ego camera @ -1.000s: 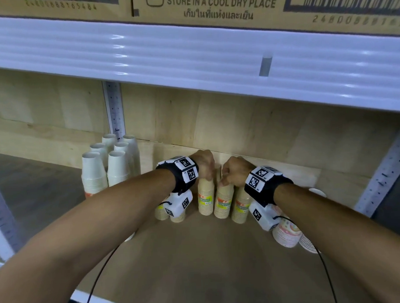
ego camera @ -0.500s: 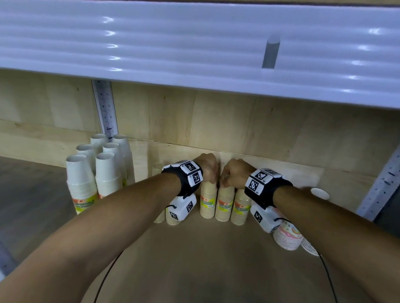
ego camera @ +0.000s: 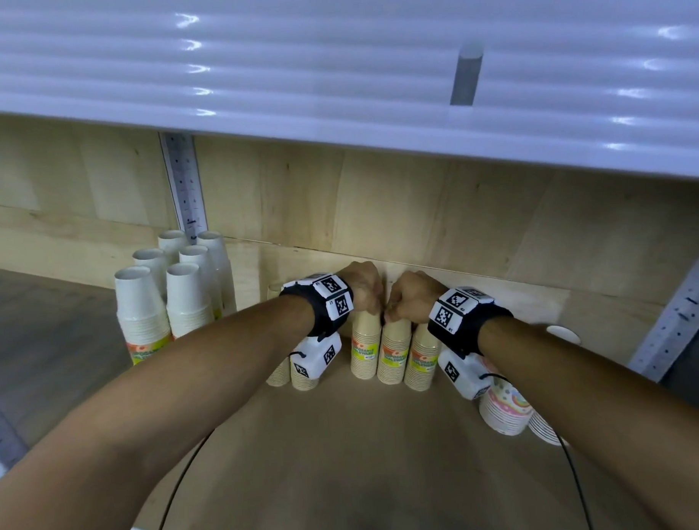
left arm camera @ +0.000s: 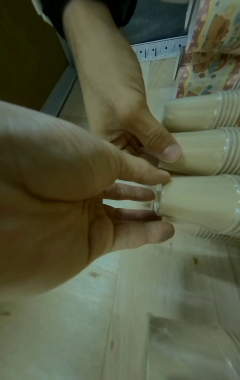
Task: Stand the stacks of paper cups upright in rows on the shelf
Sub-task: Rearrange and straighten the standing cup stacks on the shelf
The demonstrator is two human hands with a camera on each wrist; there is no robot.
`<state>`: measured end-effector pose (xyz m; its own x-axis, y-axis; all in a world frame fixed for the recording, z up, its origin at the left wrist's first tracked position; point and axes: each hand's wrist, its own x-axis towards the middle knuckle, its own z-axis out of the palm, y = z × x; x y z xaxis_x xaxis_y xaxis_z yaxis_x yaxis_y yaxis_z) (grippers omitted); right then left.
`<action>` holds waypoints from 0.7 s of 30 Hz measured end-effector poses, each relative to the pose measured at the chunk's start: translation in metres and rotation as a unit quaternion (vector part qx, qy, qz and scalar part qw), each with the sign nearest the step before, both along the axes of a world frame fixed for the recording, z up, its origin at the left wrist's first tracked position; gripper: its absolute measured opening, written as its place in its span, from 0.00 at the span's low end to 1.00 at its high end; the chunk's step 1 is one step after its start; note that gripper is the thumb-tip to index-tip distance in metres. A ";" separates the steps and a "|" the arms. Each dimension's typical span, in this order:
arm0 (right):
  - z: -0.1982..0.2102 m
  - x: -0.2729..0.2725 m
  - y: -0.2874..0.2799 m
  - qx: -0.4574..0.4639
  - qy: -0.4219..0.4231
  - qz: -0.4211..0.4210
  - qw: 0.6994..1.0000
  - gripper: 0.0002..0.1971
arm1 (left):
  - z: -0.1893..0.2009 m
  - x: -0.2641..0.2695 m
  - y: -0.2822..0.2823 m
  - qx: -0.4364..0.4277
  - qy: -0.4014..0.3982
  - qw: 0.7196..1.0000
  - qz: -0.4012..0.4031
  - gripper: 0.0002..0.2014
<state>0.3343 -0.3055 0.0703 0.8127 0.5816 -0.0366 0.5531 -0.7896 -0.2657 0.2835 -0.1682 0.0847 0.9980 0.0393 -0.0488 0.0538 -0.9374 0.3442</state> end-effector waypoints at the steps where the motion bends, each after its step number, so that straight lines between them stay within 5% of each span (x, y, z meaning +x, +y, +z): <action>1: 0.001 0.000 0.001 -0.002 -0.007 0.000 1.000 0.12 | 0.002 -0.002 0.001 0.002 -0.007 1.000 -0.002 0.19; 21: 0.013 -0.043 0.084 0.077 -0.050 0.078 0.993 0.20 | 0.030 -0.045 0.079 0.113 -0.004 0.988 0.108 0.19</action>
<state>0.2913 -0.2211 0.0832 0.7071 0.6934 0.1387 0.6954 -0.6462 -0.3145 0.2387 -0.0894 0.1149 0.9654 0.2607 -0.0065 0.2593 -0.9573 0.1281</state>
